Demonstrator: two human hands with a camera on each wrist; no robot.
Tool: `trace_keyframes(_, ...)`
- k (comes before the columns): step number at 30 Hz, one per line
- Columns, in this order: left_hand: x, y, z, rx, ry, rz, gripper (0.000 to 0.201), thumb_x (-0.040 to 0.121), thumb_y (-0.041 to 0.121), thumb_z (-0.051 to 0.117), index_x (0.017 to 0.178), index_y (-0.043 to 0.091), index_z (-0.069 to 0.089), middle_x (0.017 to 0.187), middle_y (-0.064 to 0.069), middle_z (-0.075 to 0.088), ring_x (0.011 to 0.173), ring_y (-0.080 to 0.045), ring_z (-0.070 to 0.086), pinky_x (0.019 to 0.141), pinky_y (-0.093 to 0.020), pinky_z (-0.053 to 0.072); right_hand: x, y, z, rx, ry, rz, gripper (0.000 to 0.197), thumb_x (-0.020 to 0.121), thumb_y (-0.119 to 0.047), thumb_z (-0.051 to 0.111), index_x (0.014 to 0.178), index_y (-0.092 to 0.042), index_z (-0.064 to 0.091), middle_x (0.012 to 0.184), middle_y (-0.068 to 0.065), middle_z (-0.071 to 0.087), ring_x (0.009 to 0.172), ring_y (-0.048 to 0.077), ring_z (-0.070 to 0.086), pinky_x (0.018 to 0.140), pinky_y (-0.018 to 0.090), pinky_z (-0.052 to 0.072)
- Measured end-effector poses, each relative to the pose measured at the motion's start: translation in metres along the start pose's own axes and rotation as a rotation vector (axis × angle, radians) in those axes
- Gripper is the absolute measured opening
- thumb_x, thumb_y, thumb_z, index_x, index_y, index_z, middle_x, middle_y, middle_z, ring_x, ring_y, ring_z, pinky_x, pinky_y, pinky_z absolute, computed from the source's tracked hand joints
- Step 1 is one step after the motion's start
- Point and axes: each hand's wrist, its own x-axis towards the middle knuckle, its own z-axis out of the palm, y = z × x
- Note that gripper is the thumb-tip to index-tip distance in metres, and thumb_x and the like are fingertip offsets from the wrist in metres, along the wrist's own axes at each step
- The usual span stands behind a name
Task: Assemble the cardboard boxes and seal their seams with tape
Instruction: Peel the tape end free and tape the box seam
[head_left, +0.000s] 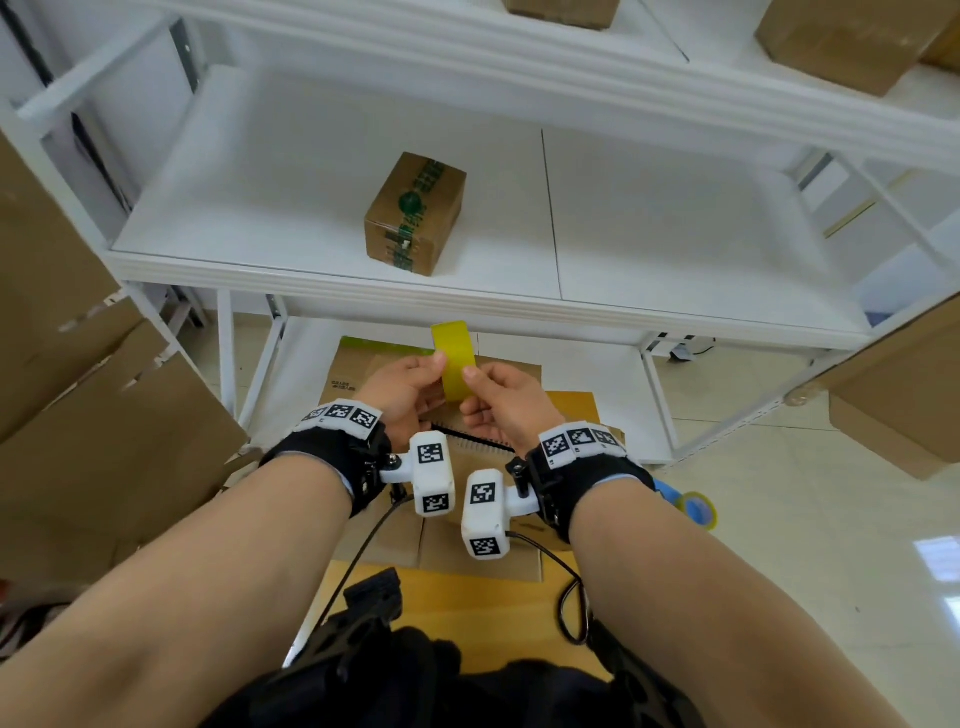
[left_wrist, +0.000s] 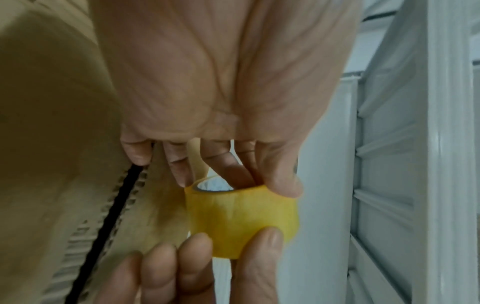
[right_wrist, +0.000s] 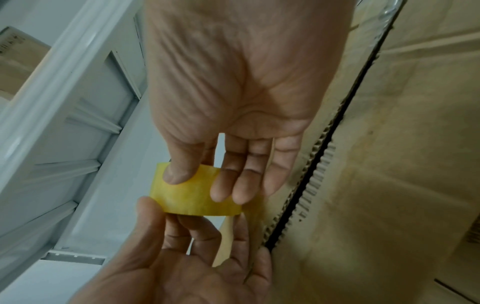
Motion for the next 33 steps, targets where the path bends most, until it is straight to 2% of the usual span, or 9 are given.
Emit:
trace_keyframes(2,-0.002,0.0,-0.002,-0.011,-0.009,-0.002,0.02,0.095,0.041,0.052,0.1,0.022,0.056,0.102,0.001,0.065,0.093,-0.014,0.06,0.065,-0.029,0.037,0.0,-0.001,0.0,-0.017,0.002,-0.002,0.02,0.097,-0.037,0.061,0.088,-0.019,0.063,0.072,0.005,0.066,0.062,0.017,0.06,0.072,0.037,0.053)
trace_keyframes(6,-0.004,-0.008,-0.004,0.053,0.028,-0.011,0.018,0.086,0.038,0.065,0.074,0.026,0.057,0.071,0.012,0.063,0.079,-0.01,0.051,0.067,-0.033,0.028,0.002,-0.008,-0.001,-0.038,0.042,0.013,0.022,0.095,-0.039,0.064,0.088,-0.018,0.064,0.061,0.001,0.055,0.049,0.013,0.049,0.052,0.025,0.041)
trace_keyframes(9,-0.004,-0.007,-0.002,0.036,0.05,0.001,0.019,0.09,0.038,0.061,0.077,0.026,0.056,0.083,0.008,0.067,0.091,-0.014,0.057,0.068,-0.033,0.03,0.003,-0.009,0.0,-0.036,0.044,-0.007,0.021,0.093,-0.036,0.067,0.084,-0.018,0.064,0.055,-0.001,0.047,0.045,0.012,0.041,0.046,0.022,0.035)
trace_keyframes(13,-0.012,0.005,0.002,-0.069,0.033,0.032,0.027,0.1,0.037,0.044,0.094,0.016,0.06,0.091,0.0,0.069,0.075,-0.006,0.069,0.065,-0.03,0.039,0.005,-0.007,0.0,-0.125,0.025,-0.06,0.012,0.091,-0.03,0.07,0.088,-0.019,0.069,0.055,-0.003,0.049,0.048,0.012,0.043,0.051,0.025,0.04)
trace_keyframes(16,-0.013,0.002,0.001,-0.046,0.027,-0.005,0.029,0.096,0.046,0.048,0.105,0.022,0.061,0.103,0.002,0.069,0.094,-0.01,0.063,0.073,-0.033,0.036,0.005,-0.006,-0.001,-0.166,0.034,-0.07,0.012,0.091,-0.032,0.07,0.087,-0.021,0.068,0.062,-0.004,0.053,0.052,0.011,0.044,0.053,0.024,0.04)
trace_keyframes(21,-0.012,-0.007,-0.001,-0.008,0.04,0.004,0.014,0.091,0.033,0.061,0.08,0.025,0.057,0.083,0.008,0.069,0.09,-0.014,0.058,0.069,-0.034,0.03,0.004,-0.013,-0.001,-0.206,0.04,-0.079,0.021,0.091,-0.039,0.068,0.087,-0.019,0.066,0.083,-0.002,0.062,0.076,0.011,0.054,0.067,0.027,0.048)
trace_keyframes(25,-0.014,0.0,0.002,-0.076,0.031,0.002,0.034,0.094,0.046,0.05,0.108,0.017,0.062,0.091,-0.004,0.069,0.072,-0.016,0.064,0.056,-0.026,0.041,0.007,-0.02,0.005,-0.258,0.01,-0.131,0.033,0.089,-0.046,0.067,0.081,-0.014,0.059,0.072,0.005,0.058,0.069,0.019,0.055,0.071,0.037,0.049)
trace_keyframes(29,-0.016,0.0,0.005,-0.125,0.029,-0.036,0.041,0.099,0.046,0.042,0.116,0.014,0.062,0.099,-0.012,0.069,0.068,-0.017,0.068,0.049,-0.022,0.048,0.005,-0.022,0.009,-0.332,-0.043,-0.119,0.034,0.094,-0.046,0.061,0.083,-0.015,0.054,0.076,0.008,0.06,0.068,0.022,0.057,0.063,0.034,0.052)
trace_keyframes(33,-0.016,0.0,0.001,-0.082,-0.009,-0.013,0.018,0.096,0.031,0.054,0.103,0.016,0.06,0.082,-0.001,0.069,0.071,-0.016,0.065,0.055,-0.025,0.037,0.008,-0.025,0.008,-0.419,0.004,-0.14,0.041,0.098,-0.049,0.049,0.104,-0.012,0.065,0.104,0.011,0.068,0.098,0.029,0.065,0.091,0.048,0.054)
